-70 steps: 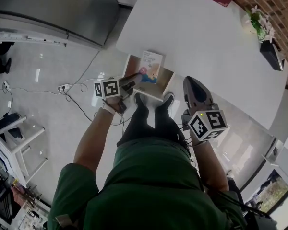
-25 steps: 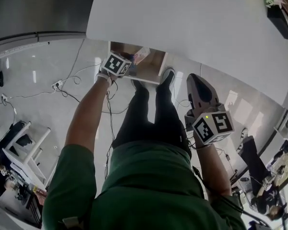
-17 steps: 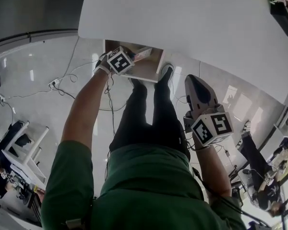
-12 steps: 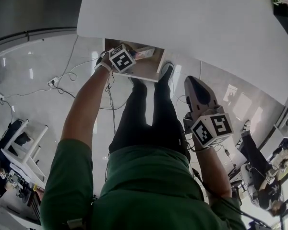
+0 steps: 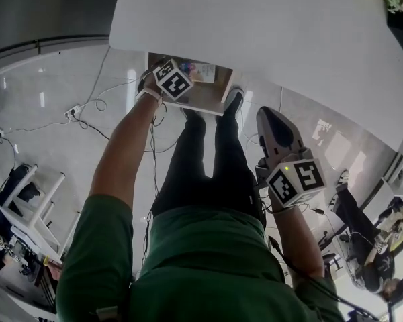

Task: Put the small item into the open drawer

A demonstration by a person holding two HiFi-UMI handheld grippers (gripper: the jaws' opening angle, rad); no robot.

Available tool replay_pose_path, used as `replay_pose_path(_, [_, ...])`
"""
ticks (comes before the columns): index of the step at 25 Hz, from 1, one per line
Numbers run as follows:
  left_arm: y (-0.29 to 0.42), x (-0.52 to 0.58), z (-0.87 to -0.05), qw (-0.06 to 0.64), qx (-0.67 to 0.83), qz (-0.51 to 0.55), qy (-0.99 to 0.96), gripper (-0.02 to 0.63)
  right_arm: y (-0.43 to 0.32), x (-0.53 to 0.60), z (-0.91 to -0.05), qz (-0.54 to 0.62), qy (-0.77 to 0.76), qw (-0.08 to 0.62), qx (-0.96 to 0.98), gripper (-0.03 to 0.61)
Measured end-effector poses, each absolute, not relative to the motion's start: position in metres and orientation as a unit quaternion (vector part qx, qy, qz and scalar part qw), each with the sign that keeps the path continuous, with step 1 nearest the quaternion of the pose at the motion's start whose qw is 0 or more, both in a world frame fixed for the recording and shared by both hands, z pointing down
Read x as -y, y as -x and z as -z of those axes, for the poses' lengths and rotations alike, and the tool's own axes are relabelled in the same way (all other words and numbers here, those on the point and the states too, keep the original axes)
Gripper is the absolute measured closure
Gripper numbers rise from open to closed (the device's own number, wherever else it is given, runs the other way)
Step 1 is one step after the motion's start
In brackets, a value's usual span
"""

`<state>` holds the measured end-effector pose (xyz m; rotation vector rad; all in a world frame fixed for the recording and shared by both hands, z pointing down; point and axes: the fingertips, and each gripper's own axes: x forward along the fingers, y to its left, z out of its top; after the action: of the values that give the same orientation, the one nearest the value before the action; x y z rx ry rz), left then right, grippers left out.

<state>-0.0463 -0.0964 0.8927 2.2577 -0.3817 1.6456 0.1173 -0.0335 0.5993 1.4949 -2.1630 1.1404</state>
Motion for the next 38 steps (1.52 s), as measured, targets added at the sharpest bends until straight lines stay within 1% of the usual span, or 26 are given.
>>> replay_pose_path(4, [0.056, 0.107, -0.882, 0.164, 0.174, -0.56, -0.793, 0.472, -0.105, 0.033, -0.596, -0.391, -0.512, 0.138, 0.752, 0.575])
replay_pose_path(9, [0.06, 0.106, -0.855, 0.188, 0.208, -0.523, -0.804, 0.478, -0.096, 0.037, -0.586, -0.38, -0.509, 0.136, 0.76, 0.574])
replay_pose_path(14, [0.066, 0.1, -0.813, 0.176, 0.217, -0.496, -0.822, 0.484, -0.087, 0.054, -0.565, -0.351, -0.503, 0.132, 0.779, 0.574])
replay_pose_path(17, [0.069, 0.102, -0.772, 0.186, 0.236, -0.466, -0.832, 0.489, -0.081, 0.068, -0.544, -0.325, -0.505, 0.124, 0.79, 0.575])
replay_pose_path(22, [0.072, 0.109, -0.691, 0.238, 0.313, -0.378, -0.838, 0.506, -0.073, 0.086, -0.516, -0.299, -0.506, 0.108, 0.802, 0.575])
replay_pose_path(26, [0.063, 0.119, -0.609, 0.245, 0.358, -0.297, -0.851, 0.52, -0.067, 0.094, -0.485, -0.281, -0.5, 0.098, 0.813, 0.574])
replay_pose_path(28, [0.058, 0.13, -0.56, 0.231, 0.374, -0.254, -0.862, 0.525, -0.062, 0.101, -0.465, -0.262, -0.496, 0.091, 0.823, 0.575])
replay_pose_path(33, [0.054, 0.155, -0.44, 0.142, 0.412, -0.172, -0.883, 0.546, -0.057, 0.121, -0.405, -0.206, -0.497, 0.066, 0.841, 0.574])
replay_pose_path(38, [0.058, 0.165, -0.351, 0.084, 0.446, -0.119, -0.883, 0.558, -0.067, 0.143, -0.337, -0.149, -0.509, 0.032, 0.847, 0.575])
